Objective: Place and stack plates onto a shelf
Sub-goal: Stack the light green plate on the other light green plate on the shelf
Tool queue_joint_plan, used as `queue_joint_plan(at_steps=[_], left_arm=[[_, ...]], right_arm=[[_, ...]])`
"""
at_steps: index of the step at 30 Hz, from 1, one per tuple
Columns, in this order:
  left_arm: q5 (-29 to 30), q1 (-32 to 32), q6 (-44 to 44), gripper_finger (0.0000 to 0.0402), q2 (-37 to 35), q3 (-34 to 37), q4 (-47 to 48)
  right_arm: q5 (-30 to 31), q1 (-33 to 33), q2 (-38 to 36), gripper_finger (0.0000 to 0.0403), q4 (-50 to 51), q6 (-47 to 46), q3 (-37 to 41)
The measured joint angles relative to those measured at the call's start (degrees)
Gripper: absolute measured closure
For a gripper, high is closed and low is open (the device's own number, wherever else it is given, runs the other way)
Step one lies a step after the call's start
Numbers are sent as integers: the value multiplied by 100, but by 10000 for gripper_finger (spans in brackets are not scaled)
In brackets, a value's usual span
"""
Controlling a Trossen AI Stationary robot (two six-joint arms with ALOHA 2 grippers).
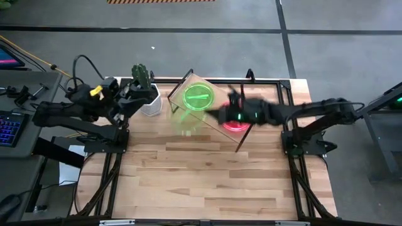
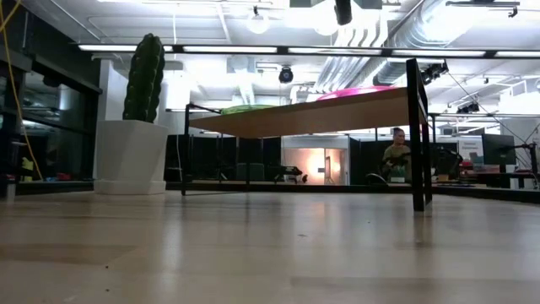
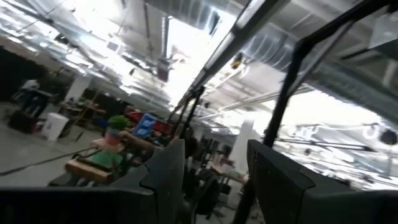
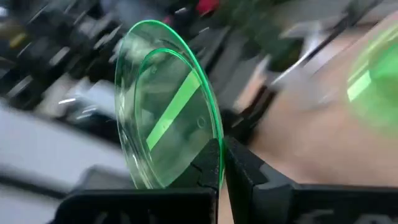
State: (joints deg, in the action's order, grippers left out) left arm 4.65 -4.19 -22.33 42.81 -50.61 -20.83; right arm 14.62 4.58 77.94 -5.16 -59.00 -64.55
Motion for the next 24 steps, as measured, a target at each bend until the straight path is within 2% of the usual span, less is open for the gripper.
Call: queue_joint_plan(at_steps=[4, 8, 17, 24], left_arm=[[-192, 0, 0, 236, -196, 0, 31], [-211, 0, 25, 236, -295, 0, 178], [-208, 0, 234, 236, -241, 2, 415], [-208, 0, 498, 236, -222, 2, 599]], right_arm=[[375, -690, -13, 403, 1727, 481, -979], [735, -1166, 182, 403, 2791, 774, -1637], [562, -1541, 439, 403, 3014, 843, -1810], [450, -1703, 473, 403, 3073, 542, -1808]])
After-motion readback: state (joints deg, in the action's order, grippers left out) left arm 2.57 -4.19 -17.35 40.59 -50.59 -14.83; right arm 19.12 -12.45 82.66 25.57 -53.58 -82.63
